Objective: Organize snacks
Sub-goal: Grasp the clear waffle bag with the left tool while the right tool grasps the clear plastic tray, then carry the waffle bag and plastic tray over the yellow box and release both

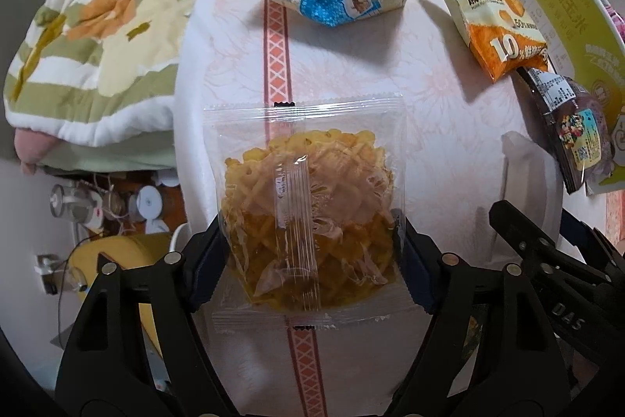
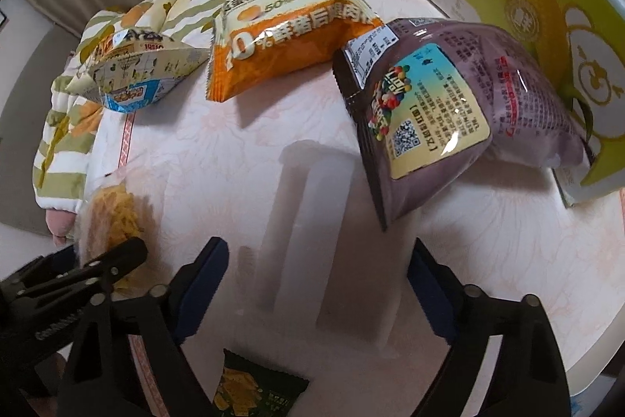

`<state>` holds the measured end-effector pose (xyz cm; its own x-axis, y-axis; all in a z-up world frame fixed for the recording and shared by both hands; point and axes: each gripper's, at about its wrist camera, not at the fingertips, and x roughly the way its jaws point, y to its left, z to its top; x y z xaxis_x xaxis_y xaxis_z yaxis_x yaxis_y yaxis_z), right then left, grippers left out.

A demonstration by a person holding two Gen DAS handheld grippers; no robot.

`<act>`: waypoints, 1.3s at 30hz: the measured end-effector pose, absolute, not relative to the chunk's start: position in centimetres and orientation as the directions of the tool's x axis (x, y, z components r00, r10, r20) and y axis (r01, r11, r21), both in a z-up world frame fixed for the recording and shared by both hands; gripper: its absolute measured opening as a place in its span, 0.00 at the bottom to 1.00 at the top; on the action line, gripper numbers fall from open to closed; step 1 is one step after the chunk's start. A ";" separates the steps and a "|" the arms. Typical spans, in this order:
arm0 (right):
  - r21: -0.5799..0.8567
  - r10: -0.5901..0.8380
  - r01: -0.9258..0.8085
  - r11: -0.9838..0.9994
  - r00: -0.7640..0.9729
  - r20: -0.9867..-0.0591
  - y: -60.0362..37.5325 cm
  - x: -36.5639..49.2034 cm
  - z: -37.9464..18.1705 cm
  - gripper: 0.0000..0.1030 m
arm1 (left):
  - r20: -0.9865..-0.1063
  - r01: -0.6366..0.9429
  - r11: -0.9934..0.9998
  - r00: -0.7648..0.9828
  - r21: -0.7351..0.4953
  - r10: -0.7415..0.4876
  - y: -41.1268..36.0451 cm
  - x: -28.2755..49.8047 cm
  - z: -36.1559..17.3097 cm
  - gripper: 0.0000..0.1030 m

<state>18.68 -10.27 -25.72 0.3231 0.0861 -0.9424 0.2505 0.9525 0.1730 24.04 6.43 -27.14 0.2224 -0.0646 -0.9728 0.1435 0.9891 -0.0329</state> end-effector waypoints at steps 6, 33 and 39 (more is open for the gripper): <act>0.070 0.004 0.191 0.979 0.328 -0.945 -8.8 18.7 -25.7 0.59 | -0.967 0.135 0.990 0.245 -0.036 -0.068 7.4 23.8 -26.2 0.72; 0.266 0.194 0.046 0.963 0.564 -0.803 -10.5 15.9 -11.4 0.57 | -0.861 0.172 0.978 0.473 -0.119 -0.188 6.0 21.7 -11.6 0.72; 0.275 0.208 0.018 0.961 0.610 -0.765 -15.9 16.1 -8.6 0.57 | -0.826 0.187 0.976 0.529 -0.109 -0.193 0.6 21.4 -8.0 0.72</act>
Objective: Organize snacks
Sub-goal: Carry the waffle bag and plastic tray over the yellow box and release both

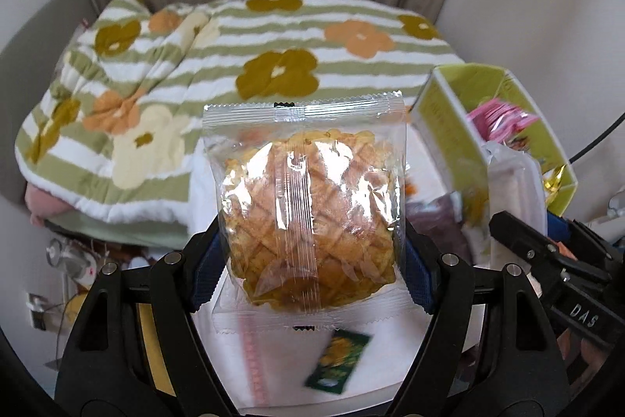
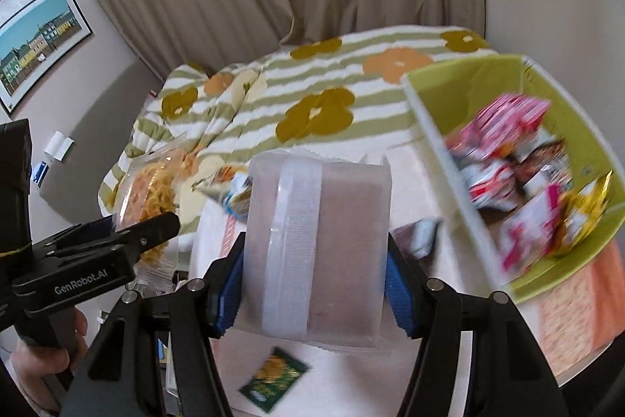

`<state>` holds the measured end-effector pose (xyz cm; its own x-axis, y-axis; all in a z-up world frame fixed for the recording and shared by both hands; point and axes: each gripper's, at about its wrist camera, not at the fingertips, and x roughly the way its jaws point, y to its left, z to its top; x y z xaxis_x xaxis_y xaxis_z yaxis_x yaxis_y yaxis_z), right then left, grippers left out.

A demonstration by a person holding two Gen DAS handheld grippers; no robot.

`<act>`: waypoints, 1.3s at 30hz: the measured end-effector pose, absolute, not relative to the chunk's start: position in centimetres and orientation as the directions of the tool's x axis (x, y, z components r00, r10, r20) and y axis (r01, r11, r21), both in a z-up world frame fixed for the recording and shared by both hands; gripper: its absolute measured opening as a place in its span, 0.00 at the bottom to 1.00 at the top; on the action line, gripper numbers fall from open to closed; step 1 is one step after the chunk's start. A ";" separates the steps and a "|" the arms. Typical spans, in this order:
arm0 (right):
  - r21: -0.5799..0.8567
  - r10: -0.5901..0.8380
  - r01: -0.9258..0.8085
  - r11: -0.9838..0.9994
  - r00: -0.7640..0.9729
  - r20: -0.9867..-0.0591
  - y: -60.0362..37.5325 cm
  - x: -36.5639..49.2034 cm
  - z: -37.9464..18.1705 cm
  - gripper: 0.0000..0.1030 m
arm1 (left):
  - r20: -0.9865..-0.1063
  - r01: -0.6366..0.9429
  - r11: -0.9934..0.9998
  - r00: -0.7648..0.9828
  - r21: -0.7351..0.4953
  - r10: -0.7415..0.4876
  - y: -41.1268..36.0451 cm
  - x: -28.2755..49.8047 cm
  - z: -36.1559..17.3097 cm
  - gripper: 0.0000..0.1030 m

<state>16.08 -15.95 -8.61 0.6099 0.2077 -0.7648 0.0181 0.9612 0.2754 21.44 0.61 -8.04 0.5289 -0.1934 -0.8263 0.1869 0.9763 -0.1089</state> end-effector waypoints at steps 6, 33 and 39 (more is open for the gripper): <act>0.257 0.205 -0.011 0.966 0.637 -0.743 -24.4 16.0 -6.2 0.57 | -0.805 0.181 0.970 0.545 -0.162 -0.236 -7.8 21.2 -6.1 0.72; 0.315 0.245 0.017 0.949 0.591 -0.769 -44.7 17.9 -8.3 0.57 | -0.882 0.267 0.956 0.414 -0.119 -0.226 -30.9 23.0 -12.3 0.96; 0.308 0.261 -0.017 0.951 0.578 -0.773 -44.4 18.7 -9.0 0.57 | -0.885 0.237 0.970 0.440 -0.048 -0.151 -29.1 22.3 -12.1 0.96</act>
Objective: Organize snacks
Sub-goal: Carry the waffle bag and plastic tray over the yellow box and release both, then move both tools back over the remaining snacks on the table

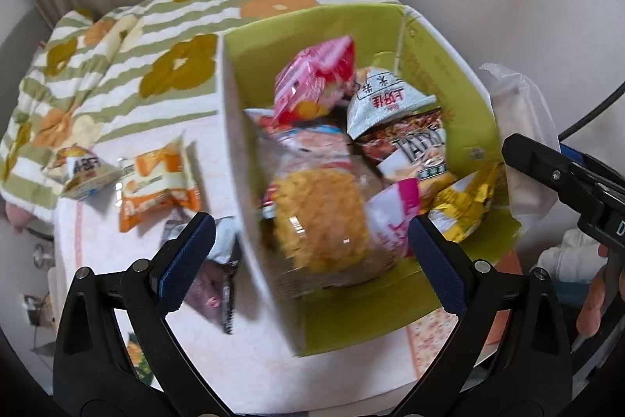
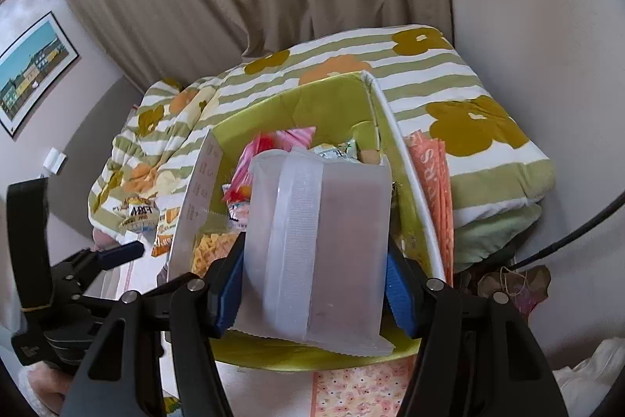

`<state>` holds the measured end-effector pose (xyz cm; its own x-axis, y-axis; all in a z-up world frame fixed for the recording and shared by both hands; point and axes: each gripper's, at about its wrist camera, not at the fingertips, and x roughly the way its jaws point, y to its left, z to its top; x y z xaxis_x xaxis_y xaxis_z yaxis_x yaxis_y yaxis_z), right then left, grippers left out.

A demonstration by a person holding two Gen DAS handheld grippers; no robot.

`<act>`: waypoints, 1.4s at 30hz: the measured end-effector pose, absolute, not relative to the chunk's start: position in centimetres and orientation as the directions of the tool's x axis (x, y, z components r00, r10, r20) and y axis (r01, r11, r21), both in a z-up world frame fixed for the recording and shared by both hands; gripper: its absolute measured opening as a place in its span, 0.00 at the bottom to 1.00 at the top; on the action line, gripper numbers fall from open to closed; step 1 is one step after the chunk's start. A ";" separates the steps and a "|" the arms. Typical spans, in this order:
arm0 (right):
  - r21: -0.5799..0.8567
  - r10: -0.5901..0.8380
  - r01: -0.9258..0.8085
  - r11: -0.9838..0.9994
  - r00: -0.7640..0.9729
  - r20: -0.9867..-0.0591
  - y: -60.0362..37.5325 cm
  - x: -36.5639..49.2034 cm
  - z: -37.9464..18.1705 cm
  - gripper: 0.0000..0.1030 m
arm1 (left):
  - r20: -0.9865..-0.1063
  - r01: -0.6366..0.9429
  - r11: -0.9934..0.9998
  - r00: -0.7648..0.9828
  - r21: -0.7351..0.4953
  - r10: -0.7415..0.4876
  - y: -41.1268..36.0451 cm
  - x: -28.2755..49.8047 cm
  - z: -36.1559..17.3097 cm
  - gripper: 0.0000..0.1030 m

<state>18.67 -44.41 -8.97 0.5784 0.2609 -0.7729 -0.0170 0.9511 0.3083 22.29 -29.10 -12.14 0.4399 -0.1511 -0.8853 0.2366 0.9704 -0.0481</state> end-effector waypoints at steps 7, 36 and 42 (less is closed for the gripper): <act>0.301 0.282 -0.056 0.952 0.542 -0.792 -43.2 20.6 -9.9 0.57 | -0.884 0.219 0.975 0.447 -0.043 -0.139 -28.0 22.3 -11.8 0.96; 0.288 0.290 -0.091 0.953 0.547 -0.785 -42.4 20.7 -9.8 1.00 | -0.876 0.178 0.982 0.461 -0.065 -0.142 -24.6 20.8 -10.8 0.96; 0.212 0.276 -0.177 0.961 0.570 -0.774 -39.1 20.0 -7.7 1.00 | -0.876 0.121 0.992 0.472 -0.044 -0.097 -20.7 18.4 -9.9 0.96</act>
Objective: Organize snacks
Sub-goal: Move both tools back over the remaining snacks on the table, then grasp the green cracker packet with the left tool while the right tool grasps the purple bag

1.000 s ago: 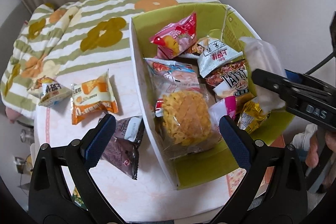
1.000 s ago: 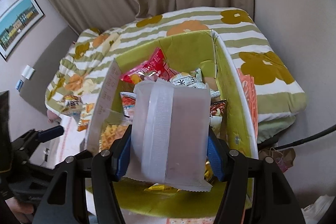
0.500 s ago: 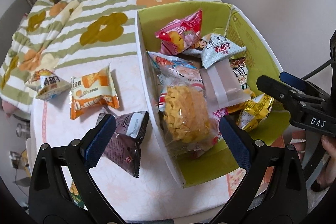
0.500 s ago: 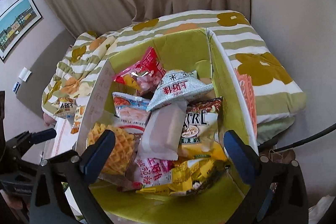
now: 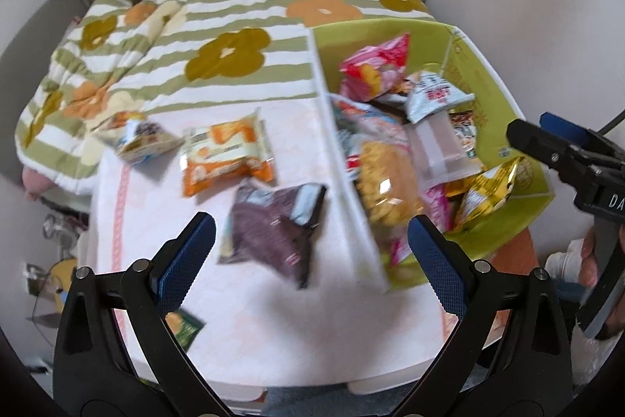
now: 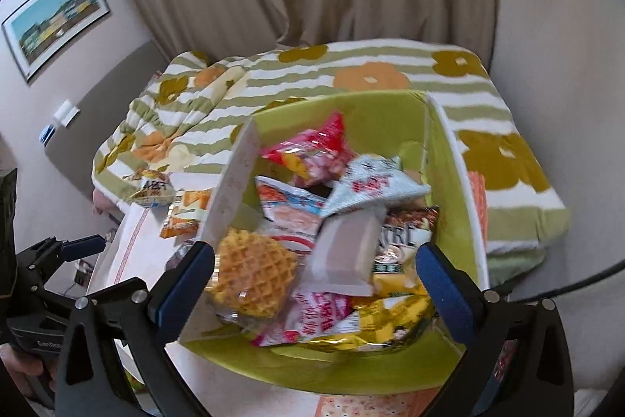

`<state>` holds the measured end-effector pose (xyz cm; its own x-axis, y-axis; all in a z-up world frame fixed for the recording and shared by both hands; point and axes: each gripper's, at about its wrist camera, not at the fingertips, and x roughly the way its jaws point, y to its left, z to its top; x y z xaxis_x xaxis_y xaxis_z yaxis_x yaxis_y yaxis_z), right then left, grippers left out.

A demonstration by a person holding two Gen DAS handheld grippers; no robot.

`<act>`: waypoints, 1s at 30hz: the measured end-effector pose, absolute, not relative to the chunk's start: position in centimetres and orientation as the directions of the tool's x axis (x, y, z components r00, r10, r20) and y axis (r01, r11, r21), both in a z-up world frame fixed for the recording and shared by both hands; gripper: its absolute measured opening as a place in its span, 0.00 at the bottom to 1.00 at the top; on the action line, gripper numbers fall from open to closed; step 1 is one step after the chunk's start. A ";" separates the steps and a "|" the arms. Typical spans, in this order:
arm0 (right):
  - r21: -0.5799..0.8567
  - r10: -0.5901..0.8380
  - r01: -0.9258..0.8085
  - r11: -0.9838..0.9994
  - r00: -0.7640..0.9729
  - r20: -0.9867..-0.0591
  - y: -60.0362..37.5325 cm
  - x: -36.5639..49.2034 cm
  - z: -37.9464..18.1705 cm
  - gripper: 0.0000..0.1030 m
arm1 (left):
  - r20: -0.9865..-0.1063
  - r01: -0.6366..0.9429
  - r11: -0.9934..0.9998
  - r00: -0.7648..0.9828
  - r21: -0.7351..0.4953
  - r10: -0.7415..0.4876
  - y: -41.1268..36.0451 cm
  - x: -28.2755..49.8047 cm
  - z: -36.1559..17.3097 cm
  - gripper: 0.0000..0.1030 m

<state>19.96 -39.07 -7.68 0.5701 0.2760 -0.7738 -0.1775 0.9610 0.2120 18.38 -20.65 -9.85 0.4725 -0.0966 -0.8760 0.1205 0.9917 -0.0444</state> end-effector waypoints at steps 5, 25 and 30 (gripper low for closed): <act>0.215 0.288 -0.194 0.957 0.566 -0.772 -35.9 19.1 -7.0 1.00 | -0.874 0.095 0.995 0.481 -0.023 -0.066 -16.4 16.2 -9.8 0.96; 0.253 0.243 -0.063 0.965 0.570 -0.785 -20.2 14.3 -9.2 1.00 | -0.923 0.294 0.950 0.327 -0.104 -0.202 0.4 11.9 -16.9 0.95; 0.252 0.185 0.041 0.967 0.570 -0.801 -17.8 12.8 -10.9 1.00 | -0.939 0.387 0.914 0.257 -0.118 -0.230 0.8 11.2 -20.0 0.95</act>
<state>12.80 -17.77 -10.86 0.5696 0.1846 -0.8009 0.0414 0.9668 0.2522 11.17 0.82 -20.03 0.2568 -0.2302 -0.9387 0.3871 0.9144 -0.1183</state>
